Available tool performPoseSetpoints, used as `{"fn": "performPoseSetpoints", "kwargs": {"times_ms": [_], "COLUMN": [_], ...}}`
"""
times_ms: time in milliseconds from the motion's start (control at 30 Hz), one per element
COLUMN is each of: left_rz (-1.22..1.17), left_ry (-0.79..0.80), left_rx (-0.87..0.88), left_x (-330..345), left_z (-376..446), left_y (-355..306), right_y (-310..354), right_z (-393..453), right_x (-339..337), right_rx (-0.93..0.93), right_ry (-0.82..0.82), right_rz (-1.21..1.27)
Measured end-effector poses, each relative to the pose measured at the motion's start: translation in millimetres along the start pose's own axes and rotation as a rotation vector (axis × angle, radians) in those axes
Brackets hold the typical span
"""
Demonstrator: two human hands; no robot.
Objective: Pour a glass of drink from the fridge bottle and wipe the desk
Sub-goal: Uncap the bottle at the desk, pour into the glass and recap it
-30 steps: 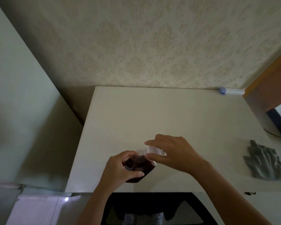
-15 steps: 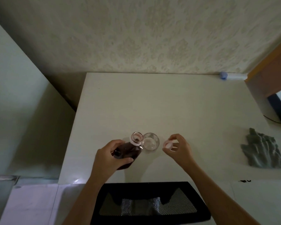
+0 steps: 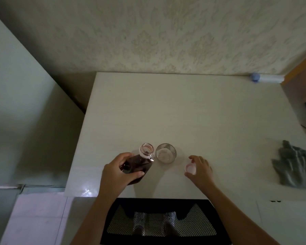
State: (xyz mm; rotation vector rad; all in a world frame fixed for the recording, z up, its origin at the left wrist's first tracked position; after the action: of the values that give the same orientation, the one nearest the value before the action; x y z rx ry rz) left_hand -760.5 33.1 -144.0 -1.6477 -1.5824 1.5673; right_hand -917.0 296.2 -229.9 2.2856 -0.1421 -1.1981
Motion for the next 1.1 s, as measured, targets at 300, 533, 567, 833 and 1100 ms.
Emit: {"fn": "performPoseSetpoints", "kwargs": {"times_ms": [300, 533, 567, 833, 1100], "left_rz": [0.121, 0.282, 0.289, 0.475, 0.694], "left_ry": [-0.036, -0.051, -0.058, -0.113, -0.103], "left_rx": [0.034, 0.027, 0.027, 0.094, 0.29], "left_x": [-1, -8, -10, -16, -24], "left_z": [-2, -3, -3, 0, 9], "left_y": [-2, -2, -2, -17, -45], "right_y": [83, 104, 105, 116, 138], "right_z": [3, 18, 18, 7, -9], "right_x": [-19, 3, 3, -10, -39], "right_rx": [-0.413, -0.378, -0.359, -0.306, -0.325], "right_ry": [-0.04, 0.177, 0.18, 0.138, 0.032], "right_rz": [-0.256, -0.418, -0.391, -0.308, -0.304]}}
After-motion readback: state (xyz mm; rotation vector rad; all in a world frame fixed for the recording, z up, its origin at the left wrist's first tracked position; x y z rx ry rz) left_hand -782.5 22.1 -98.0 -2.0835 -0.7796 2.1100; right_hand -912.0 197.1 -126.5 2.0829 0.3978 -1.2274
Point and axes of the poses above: each hand's wrist, its own z-axis towards the middle knuckle, its own x-axis out of the palm, y = z × x, the point moved 3 cm from there along z, towards the middle knuckle, and after that the axes turned 10 degrees about y, right-handed, at the moved point
